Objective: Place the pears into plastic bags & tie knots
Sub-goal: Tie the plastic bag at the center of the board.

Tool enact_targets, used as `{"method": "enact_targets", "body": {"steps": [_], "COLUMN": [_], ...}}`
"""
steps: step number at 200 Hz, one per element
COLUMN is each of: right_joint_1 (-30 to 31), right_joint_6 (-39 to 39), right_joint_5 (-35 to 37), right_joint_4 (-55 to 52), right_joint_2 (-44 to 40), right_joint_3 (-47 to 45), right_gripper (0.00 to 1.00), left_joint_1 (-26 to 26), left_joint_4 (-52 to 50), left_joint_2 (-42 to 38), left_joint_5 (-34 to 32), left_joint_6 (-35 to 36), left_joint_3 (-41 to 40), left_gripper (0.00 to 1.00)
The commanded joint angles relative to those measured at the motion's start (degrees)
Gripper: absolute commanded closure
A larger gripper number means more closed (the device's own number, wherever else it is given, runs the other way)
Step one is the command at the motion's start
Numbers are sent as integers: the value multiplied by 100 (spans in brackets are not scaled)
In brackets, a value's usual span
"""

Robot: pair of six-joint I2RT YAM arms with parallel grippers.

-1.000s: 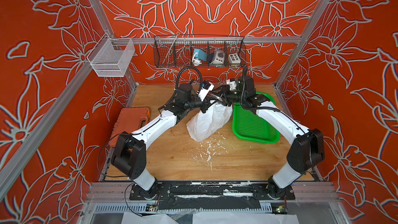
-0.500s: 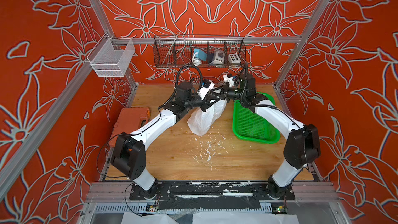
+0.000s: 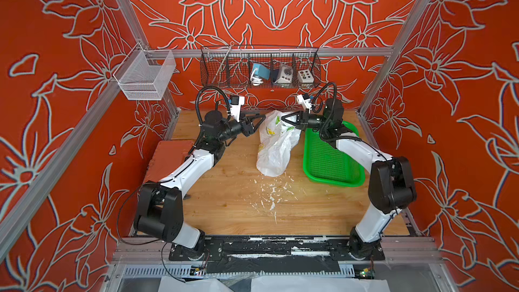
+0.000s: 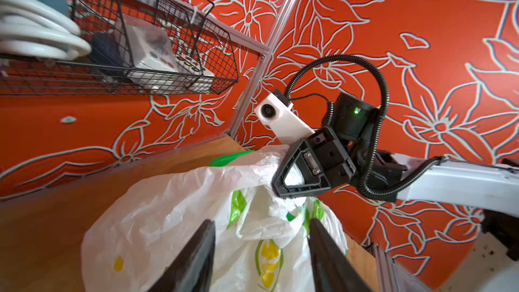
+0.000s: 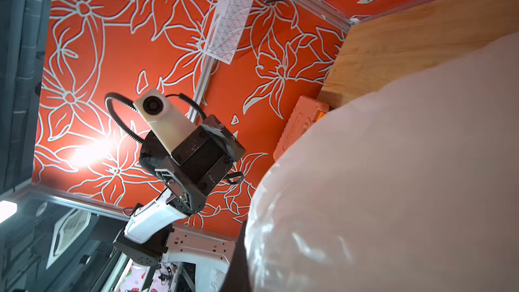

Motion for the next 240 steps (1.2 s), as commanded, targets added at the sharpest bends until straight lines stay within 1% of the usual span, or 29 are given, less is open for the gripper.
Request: {"method": "enact_targets", "body": {"steps": [1,25,75,104,115,124,134,152,164,170,186,194,211,240], "right_joint_1": [-5,-25,-39,-41,-36,-41,-42,-42,-42,-49,-107,-148,-234,-347], "right_joint_6": [-78,-49,206,438,558,598,650,682,669,629,434,273,-134,-659], "right_joint_5": [-484,-544,-703,-789,-825,-836,-854,-895,-902,-889,-790,-701,-549,-352], "right_joint_4": [669,771,1077,1399,1568,1636,1712,1775,1771,1725,1493,1289,763,12], "right_joint_2": [103,136,260,329,358,379,384,377,357,341,238,151,-28,-255], "right_joint_3": [25,14,13,38,25,22,-2,-79,-145,-189,-332,-415,-533,-565], "right_gripper": [100,100,100,100,100,100,100,100,100,95,70,62,57,56], "left_joint_1": [-85,-238,-485,-513,-514,-514,-514,-514,-514,-514,-514,-512,-514,-514], "left_joint_4": [377,227,-193,-246,-213,-189,-168,-63,39,92,132,140,144,167], "left_joint_2": [274,564,1259,1607,1724,1821,1925,2036,2076,2079,2075,2063,2031,1984], "left_joint_5": [335,222,-424,-697,-756,-722,-689,-596,-563,-573,-584,-582,-597,-573], "left_joint_6": [-416,-199,467,547,543,517,460,288,168,128,121,138,174,193], "left_joint_3": [113,288,906,1153,1223,1280,1347,1413,1427,1418,1399,1381,1320,1237], "left_gripper": [46,45,44,43,44,52,65,99,100,100,100,100,100,100]}}
